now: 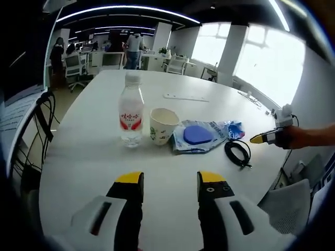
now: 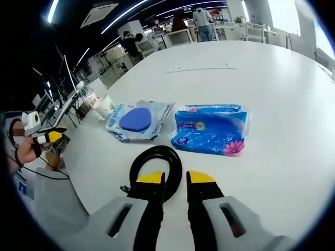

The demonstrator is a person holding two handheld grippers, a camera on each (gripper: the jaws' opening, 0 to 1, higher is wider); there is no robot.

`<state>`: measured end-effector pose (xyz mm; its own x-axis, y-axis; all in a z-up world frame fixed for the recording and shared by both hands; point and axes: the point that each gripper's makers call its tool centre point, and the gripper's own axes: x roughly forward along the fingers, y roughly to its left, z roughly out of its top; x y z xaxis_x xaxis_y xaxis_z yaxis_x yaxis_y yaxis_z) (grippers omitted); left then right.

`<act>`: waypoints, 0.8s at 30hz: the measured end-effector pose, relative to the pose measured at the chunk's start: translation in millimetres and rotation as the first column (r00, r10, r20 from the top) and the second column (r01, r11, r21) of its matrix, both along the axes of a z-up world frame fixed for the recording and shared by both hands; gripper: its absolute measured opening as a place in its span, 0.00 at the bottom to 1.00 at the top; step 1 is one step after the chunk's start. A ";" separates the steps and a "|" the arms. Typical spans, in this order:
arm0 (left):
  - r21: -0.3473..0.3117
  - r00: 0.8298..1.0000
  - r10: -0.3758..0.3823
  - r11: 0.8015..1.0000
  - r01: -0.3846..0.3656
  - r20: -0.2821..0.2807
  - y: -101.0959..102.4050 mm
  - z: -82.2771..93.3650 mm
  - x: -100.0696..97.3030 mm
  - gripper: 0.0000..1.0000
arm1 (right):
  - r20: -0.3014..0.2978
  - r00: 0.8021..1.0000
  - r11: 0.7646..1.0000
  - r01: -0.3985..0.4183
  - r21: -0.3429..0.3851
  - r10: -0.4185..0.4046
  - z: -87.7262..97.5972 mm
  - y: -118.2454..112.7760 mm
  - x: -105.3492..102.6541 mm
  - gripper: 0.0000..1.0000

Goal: Arrange the tabletop items into an orderly group along one side of the table until the central work area is clear of visible clutter.

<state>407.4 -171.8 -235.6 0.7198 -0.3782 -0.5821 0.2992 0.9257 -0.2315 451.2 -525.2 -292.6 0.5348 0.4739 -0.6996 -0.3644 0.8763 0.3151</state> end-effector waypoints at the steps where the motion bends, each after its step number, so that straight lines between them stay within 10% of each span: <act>1: 0.002 1.000 -0.002 1.000 0.002 0.000 -1.0 0.8 -1.1 0.40 | 0.002 1.000 1.000 -0.001 0.001 0.001 0.8 -0.2 -1.0 0.16; 14: 0.007 1.000 -0.014 1.000 0.014 0.005 -7.6 3.2 -7.8 0.40 | 0.046 0.999 0.999 -0.030 0.029 0.029 20.1 -7.1 -23.7 0.20; 24: 0.015 0.999 -0.034 0.999 0.035 -0.004 -9.9 -2.2 -13.4 0.40 | 0.123 0.967 0.974 -0.218 -0.063 0.225 38.6 10.0 -37.4 0.29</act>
<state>393.9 -181.7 -237.7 0.7044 -0.3942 -0.5903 0.3302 0.9181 -0.2191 413.9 -515.2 -254.0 0.5072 0.5577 -0.6571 -0.5856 0.7824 0.2120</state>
